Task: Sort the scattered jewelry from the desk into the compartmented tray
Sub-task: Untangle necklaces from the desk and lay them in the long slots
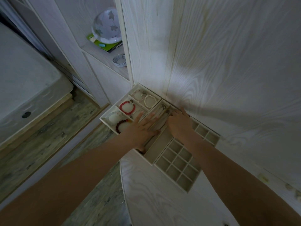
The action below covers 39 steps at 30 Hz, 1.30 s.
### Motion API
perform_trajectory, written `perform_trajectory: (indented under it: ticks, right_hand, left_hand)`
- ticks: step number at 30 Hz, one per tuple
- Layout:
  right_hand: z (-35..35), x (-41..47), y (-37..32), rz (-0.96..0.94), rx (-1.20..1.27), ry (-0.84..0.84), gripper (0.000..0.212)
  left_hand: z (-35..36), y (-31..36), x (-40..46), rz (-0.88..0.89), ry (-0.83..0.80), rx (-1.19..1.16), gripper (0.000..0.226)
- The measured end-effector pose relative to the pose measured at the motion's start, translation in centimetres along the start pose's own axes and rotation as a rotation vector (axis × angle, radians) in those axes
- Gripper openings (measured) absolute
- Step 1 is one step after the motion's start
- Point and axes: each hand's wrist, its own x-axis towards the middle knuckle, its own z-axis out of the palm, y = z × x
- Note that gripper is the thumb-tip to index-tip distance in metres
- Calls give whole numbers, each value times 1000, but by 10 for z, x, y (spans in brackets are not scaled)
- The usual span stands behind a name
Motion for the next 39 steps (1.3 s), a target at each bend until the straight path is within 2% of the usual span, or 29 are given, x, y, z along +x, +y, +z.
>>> perform_trajectory:
  ticks: [5, 10, 15, 19, 24, 31, 39]
  right_hand:
    - [7, 4, 1, -60, 88, 94, 26]
    - [14, 2, -1, -74, 119, 173, 3]
    - [16, 8, 5, -63, 97, 88, 21]
    - [17, 4, 5, -5, 133, 145, 23]
    - [12, 2, 6, -15, 88, 34, 33]
    - [7, -1, 3, 52, 54, 27, 31]
    - [4, -1, 1, 11, 18, -36, 25]
  left_hand:
    - [9, -3, -6, -32, -15, -26, 102]
    - [7, -3, -3, -28, -24, 7, 103]
    - [6, -4, 0, -14, -25, 40, 108]
    - [6, -5, -1, -20, -27, 59, 107]
    - [7, -4, 1, -43, -41, 75, 110]
    - [10, -4, 3, -48, -39, 64, 111]
    - [8, -4, 3, -15, -25, 33, 101]
